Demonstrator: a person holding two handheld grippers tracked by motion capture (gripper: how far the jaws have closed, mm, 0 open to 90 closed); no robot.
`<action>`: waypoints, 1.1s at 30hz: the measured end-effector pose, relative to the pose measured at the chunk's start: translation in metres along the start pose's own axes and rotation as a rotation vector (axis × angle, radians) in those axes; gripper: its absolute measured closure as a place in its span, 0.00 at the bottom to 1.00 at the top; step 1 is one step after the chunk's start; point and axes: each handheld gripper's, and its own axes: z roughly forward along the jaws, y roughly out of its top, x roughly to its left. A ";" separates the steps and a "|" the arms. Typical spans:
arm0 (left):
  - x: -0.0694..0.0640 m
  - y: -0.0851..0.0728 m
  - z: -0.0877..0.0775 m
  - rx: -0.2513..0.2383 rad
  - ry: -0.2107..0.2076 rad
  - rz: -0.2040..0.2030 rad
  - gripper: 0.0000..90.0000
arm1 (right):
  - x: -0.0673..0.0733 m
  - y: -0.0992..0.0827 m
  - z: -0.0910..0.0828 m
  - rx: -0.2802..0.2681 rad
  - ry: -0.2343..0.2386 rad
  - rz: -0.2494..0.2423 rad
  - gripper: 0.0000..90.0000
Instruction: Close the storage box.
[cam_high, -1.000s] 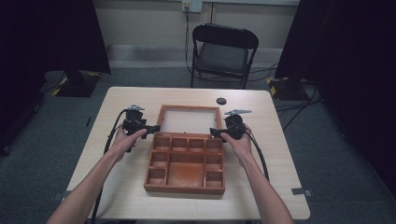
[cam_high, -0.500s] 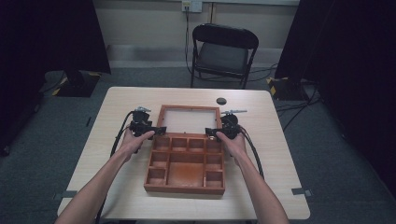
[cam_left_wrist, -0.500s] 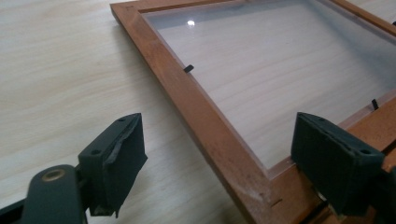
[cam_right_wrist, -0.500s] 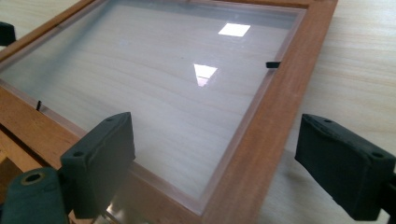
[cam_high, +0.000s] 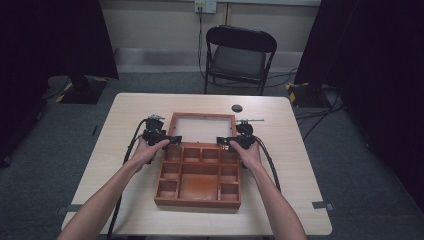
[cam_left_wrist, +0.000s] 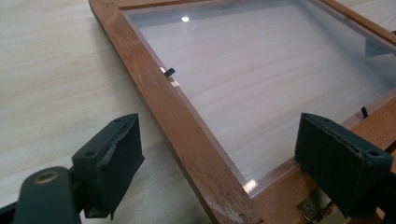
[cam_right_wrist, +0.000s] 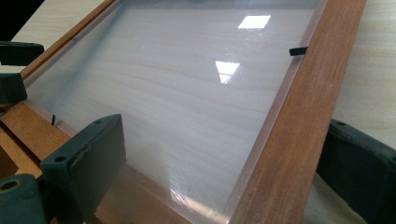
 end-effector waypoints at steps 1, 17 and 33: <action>0.000 0.000 0.000 0.001 0.001 0.006 0.15 | 0.000 0.000 0.000 0.000 0.000 0.000 0.05; 0.002 -0.004 0.004 -0.002 -0.052 -0.076 0.17 | 0.001 -0.003 -0.001 -0.027 -0.015 -0.007 0.05; 0.004 -0.003 0.006 0.001 -0.069 -0.066 0.15 | 0.002 -0.002 -0.002 -0.033 -0.025 -0.019 0.06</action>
